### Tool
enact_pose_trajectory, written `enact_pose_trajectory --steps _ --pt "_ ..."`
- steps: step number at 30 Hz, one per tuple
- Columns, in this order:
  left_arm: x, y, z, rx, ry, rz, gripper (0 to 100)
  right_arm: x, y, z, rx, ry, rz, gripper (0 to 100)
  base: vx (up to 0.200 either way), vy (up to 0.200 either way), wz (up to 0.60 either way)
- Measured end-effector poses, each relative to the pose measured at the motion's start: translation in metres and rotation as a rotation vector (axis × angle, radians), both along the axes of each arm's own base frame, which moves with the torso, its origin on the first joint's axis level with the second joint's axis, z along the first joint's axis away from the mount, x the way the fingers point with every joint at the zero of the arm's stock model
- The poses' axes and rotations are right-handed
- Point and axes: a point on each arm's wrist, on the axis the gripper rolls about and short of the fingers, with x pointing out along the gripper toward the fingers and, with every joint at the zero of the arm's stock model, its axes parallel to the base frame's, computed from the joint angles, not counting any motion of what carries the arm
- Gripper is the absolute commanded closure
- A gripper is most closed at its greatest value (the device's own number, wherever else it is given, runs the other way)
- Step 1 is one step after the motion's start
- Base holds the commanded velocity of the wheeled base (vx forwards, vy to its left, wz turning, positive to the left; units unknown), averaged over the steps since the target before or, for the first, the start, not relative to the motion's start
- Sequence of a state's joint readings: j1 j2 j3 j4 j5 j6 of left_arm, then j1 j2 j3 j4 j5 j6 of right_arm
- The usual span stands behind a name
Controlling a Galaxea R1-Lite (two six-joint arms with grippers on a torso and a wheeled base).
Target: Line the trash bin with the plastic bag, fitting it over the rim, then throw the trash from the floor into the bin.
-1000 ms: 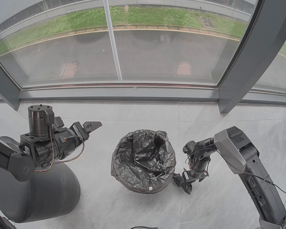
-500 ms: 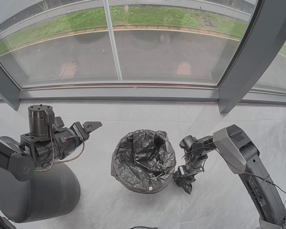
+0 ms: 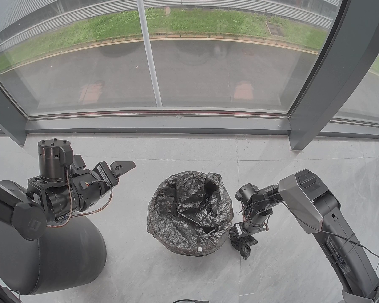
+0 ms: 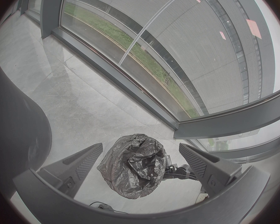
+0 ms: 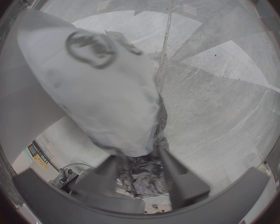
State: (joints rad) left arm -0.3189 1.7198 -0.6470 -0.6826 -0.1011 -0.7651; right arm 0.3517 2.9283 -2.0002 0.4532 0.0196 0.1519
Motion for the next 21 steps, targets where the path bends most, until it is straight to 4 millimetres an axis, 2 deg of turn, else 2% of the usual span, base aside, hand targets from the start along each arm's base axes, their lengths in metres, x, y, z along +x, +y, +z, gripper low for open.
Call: enact_pose_trajectory --steps 6,10,16,21 --pt "0.000 0.000 0.000 0.001 -0.001 0.000 0 -0.001 -0.001 0.007 -0.011 0.013 0.001 100 0.000 0.000 0.00" --pt "0.000 0.000 0.001 0.000 -0.003 0.000 0 -0.001 -0.003 0.024 -0.019 0.024 0.002 100 0.000 0.000 0.00" --pt "-0.002 0.001 0.003 -0.003 -0.010 0.000 0 0.006 -0.011 0.077 -0.031 -0.042 0.031 100 0.000 0.000 0.00" --pt "-0.006 0.001 0.008 -0.008 -0.027 -0.005 0 0.004 -0.017 0.145 -0.057 -0.135 0.065 100 0.000 0.000 0.00"
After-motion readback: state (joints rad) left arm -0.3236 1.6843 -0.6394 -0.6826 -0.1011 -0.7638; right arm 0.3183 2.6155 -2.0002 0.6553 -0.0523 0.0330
